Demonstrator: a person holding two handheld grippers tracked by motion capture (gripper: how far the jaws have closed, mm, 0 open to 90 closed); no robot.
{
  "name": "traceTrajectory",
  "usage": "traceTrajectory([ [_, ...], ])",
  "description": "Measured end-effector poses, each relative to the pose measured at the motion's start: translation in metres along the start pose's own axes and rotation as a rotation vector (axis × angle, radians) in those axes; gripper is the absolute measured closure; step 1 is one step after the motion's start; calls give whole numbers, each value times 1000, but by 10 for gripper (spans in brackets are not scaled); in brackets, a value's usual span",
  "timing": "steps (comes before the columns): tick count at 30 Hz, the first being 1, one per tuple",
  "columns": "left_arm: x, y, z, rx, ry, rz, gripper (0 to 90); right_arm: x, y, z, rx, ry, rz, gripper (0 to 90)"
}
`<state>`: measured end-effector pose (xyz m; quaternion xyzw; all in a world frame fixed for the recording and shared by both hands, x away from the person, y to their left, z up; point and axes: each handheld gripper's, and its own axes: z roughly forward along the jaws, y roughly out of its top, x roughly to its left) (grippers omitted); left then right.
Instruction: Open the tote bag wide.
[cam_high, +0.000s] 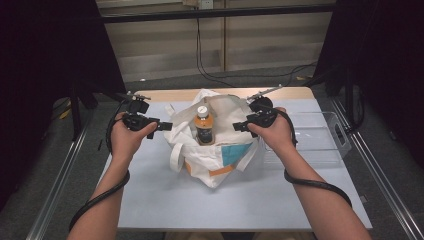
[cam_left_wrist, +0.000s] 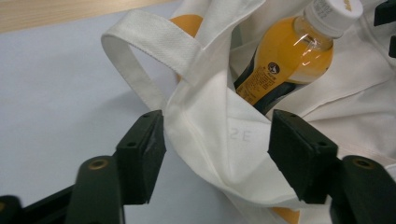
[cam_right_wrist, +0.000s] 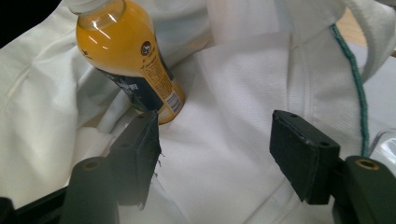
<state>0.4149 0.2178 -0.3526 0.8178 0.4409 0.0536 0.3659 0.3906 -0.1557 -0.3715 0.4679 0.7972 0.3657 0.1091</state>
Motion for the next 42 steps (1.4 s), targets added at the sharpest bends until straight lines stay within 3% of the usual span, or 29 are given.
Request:
traceTrajectory([
  [8,7,-8,-8,-24,15,-9,182,4,2,3,2,11,-11,290],
  [13,10,-14,-12,-45,18,-32,163,6,2,4,6,16,-15,282],
  [14,12,-15,-14,-30,19,-18,155,6,3,4,11,13,-19,279],
  [16,14,-17,-15,-45,21,-33,148,8,3,5,7,20,-17,279],
  [21,18,-22,-18,-40,35,-19,129,10,4,6,8,23,-24,278],
  [26,17,-25,-22,-66,16,-34,116,11,5,7,11,26,-29,273],
  [32,20,-31,-25,-56,16,-34,106,12,7,8,9,30,-32,271],
  [42,23,-51,-18,-58,23,-56,54,24,14,16,11,41,-54,270],
])
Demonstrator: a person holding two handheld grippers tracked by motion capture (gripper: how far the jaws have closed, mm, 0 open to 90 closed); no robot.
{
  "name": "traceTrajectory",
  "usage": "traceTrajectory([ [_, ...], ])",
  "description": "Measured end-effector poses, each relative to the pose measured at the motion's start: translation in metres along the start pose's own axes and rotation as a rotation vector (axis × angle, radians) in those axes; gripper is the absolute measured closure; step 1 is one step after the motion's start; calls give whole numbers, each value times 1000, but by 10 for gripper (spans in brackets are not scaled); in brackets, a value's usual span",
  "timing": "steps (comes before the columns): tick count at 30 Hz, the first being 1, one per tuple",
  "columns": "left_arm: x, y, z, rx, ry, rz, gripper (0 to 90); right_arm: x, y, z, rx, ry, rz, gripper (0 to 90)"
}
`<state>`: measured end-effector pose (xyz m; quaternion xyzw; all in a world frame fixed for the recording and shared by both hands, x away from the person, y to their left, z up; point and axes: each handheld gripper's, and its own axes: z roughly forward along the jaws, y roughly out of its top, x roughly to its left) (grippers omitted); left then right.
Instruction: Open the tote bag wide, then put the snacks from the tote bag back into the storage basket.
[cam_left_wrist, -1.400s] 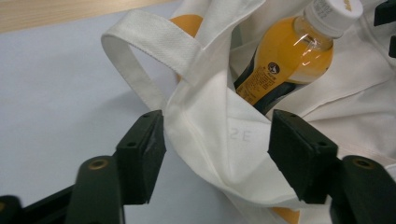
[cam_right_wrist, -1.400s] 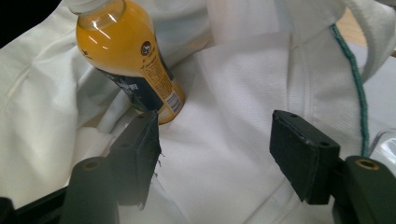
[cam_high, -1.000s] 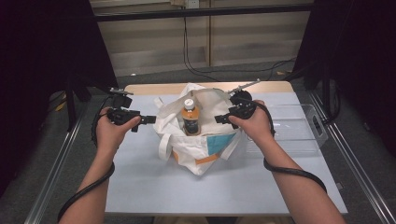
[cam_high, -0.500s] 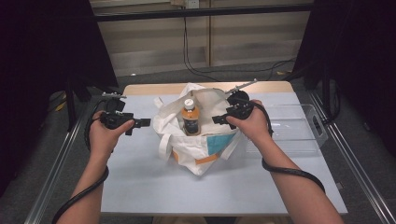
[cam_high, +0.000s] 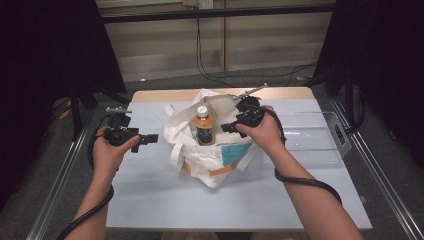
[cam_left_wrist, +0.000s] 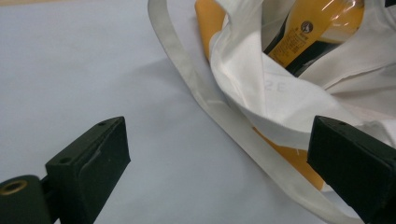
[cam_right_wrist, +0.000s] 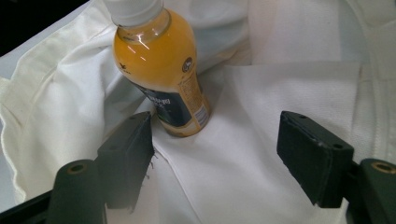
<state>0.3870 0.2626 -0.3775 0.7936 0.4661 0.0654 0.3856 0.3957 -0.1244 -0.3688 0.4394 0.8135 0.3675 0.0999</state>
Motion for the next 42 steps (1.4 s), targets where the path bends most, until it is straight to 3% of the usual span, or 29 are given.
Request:
traceTrajectory([
  [5,-1,-9,6,25,0,30,49,3,1,3,7,10,-9,267],
  [9,-2,-16,7,8,-7,32,42,4,2,3,5,10,-8,264],
  [15,-7,-21,11,33,-16,42,43,3,1,1,8,11,-11,260],
  [16,-8,-21,13,21,-15,22,44,3,1,1,8,7,-13,259],
  [25,-9,-28,18,32,-14,19,47,2,6,1,9,5,-13,256],
  [42,-8,-33,17,54,-19,40,48,16,24,16,13,20,-44,256],
])
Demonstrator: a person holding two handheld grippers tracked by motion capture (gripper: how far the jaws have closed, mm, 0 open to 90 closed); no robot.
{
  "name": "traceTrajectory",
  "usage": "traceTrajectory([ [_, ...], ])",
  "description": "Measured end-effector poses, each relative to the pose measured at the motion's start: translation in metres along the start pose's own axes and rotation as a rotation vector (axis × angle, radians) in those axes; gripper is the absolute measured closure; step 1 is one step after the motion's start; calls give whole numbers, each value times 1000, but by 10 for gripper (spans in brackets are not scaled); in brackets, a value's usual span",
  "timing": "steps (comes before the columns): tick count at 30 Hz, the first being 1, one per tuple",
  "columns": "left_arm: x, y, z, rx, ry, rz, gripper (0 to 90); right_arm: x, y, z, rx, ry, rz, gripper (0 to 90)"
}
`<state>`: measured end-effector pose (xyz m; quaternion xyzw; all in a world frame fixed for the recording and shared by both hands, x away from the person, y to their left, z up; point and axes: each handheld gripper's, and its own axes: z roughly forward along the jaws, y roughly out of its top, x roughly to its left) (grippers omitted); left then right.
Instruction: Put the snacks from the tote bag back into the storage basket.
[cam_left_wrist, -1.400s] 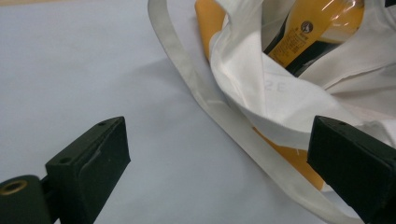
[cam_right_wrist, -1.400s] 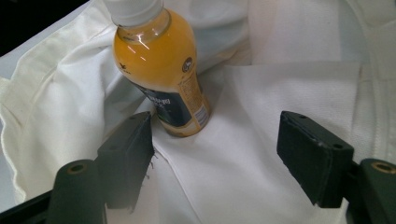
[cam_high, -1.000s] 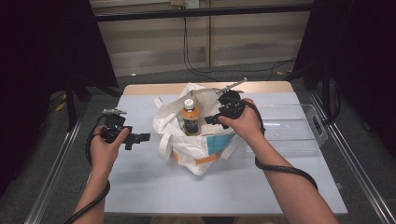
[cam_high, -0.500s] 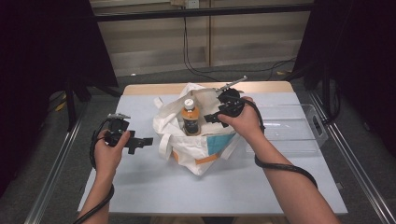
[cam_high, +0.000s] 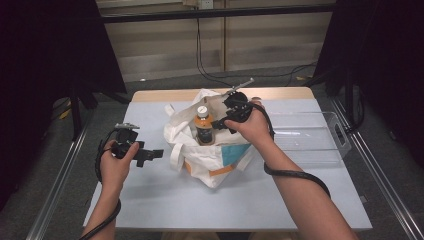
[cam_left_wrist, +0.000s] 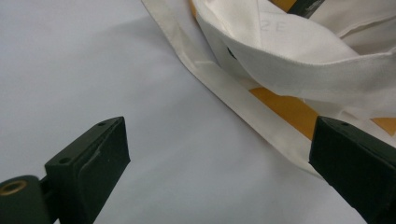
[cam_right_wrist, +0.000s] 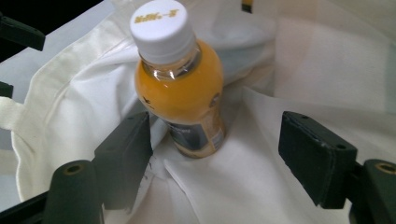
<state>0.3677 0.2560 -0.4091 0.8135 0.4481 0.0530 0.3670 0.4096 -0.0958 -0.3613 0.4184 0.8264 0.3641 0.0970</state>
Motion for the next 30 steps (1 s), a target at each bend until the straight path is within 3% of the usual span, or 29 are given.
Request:
traceTrajectory([
  [30,2,-1,-1,-8,-25,-11,49,16,23,22,33,26,-67,250],
])
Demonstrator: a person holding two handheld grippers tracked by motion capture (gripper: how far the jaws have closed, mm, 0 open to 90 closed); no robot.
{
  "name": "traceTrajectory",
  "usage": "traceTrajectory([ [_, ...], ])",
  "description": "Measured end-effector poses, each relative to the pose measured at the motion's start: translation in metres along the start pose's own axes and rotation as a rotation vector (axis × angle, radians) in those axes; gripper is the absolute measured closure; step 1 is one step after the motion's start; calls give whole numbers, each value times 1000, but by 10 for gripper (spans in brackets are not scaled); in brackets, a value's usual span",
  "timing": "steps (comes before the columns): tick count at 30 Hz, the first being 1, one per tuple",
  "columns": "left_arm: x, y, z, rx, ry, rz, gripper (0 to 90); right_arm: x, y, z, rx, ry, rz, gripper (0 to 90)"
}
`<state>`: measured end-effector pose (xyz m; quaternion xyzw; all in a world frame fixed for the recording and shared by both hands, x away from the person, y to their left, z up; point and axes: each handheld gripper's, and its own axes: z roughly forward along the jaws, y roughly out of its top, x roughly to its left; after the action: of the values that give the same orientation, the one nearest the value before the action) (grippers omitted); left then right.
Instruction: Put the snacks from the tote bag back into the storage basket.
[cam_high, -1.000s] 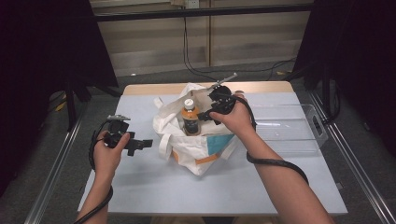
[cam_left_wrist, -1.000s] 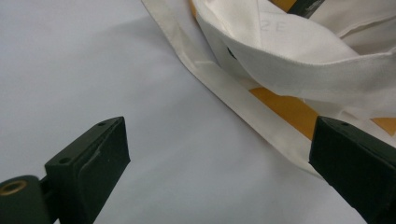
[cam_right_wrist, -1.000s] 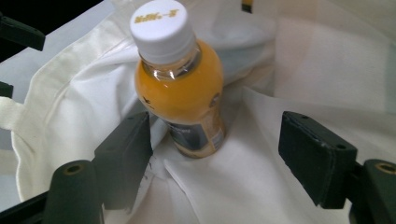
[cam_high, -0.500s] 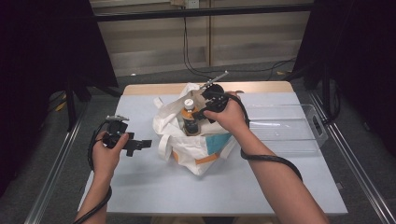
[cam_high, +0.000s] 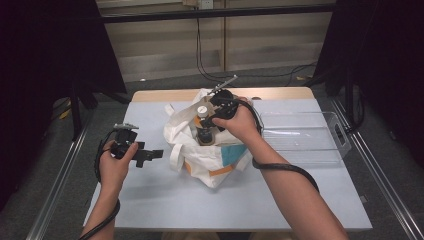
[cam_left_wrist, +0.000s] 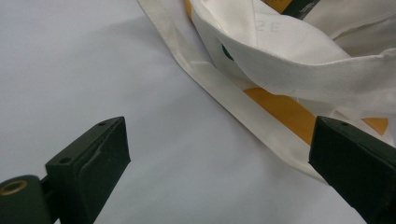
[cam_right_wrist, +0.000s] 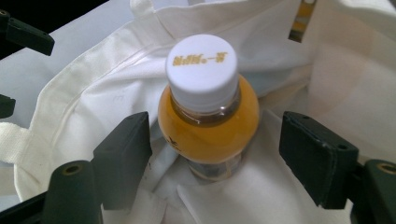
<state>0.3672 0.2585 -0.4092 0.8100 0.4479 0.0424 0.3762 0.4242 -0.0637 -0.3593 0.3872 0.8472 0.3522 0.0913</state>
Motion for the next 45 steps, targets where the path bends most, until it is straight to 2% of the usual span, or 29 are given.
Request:
traceTrajectory([
  [3,0,0,1,1,-12,-8,49,3,2,4,9,-2,-1,242],
  [5,0,-1,2,-1,0,-3,49,3,2,7,9,-2,-1,234],
  [7,0,-1,2,-3,-8,-9,49,4,3,10,14,-4,1,223],
  [8,1,-1,1,3,-12,2,49,4,3,11,12,-4,4,223],
  [13,1,0,0,-1,-8,-1,49,4,5,18,23,-5,5,216],
  [19,0,1,1,-2,-18,5,49,3,5,23,27,-7,4,215],
  [26,4,-1,2,-4,-18,-6,51,4,6,28,27,-7,6,214],
  [31,4,-1,1,-5,-26,-5,52,4,5,33,37,-12,22,214],
  [45,5,-1,-2,-11,-28,-6,52,6,6,43,53,-16,14,235],
])
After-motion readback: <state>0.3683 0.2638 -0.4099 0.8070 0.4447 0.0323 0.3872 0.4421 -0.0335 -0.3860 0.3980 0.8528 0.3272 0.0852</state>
